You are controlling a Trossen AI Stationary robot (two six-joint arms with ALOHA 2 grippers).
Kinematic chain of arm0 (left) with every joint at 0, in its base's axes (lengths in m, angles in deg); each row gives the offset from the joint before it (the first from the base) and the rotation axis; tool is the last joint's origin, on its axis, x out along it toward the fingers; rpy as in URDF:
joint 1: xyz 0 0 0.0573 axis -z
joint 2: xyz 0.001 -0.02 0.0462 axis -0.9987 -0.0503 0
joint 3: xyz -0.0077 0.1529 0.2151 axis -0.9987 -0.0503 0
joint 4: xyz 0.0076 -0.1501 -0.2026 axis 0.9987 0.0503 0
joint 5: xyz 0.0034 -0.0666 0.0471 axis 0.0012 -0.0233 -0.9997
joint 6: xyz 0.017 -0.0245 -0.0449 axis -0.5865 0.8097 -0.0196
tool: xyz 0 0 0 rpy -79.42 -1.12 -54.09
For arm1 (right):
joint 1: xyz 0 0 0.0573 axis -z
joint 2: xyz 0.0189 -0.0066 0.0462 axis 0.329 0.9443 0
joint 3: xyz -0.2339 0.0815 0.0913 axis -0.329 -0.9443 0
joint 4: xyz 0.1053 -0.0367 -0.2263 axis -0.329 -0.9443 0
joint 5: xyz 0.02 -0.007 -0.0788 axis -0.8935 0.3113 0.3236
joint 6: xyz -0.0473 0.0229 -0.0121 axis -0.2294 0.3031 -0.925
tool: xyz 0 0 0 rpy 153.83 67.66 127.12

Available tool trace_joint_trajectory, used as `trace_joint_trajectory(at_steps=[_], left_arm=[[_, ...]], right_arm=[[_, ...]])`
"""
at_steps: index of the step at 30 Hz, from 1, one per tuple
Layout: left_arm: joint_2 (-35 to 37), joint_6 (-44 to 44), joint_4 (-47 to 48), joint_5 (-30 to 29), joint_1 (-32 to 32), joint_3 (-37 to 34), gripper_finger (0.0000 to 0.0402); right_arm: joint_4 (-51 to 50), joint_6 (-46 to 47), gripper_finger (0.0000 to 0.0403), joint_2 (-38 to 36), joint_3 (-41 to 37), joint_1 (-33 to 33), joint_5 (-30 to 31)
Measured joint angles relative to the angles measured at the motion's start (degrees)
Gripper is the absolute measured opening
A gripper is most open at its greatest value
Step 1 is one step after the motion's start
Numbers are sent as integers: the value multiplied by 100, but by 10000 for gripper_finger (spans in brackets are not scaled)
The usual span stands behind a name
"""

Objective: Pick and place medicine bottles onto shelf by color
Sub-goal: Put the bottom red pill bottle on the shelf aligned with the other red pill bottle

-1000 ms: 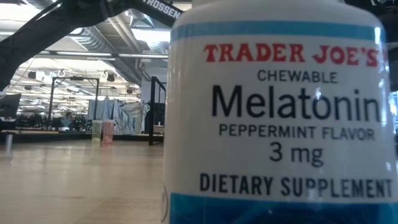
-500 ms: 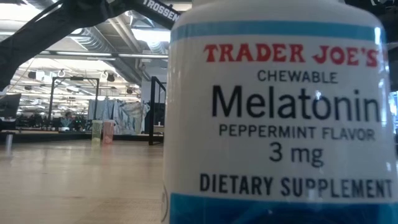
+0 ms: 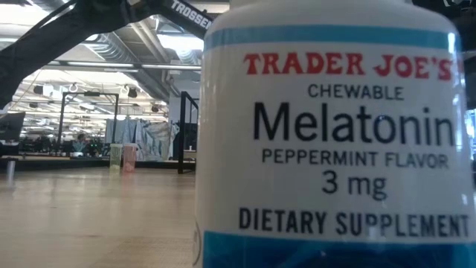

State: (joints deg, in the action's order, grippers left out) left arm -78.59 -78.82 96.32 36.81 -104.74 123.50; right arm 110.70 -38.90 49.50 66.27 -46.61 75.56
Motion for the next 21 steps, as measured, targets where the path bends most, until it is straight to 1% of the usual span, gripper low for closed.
trace_joint_trajectory(at_steps=[21], left_arm=[[0, -321, -3, -517, -63, 0, 204]], right_arm=[[-2, -2, 188, 0, 0, 0, 0]])
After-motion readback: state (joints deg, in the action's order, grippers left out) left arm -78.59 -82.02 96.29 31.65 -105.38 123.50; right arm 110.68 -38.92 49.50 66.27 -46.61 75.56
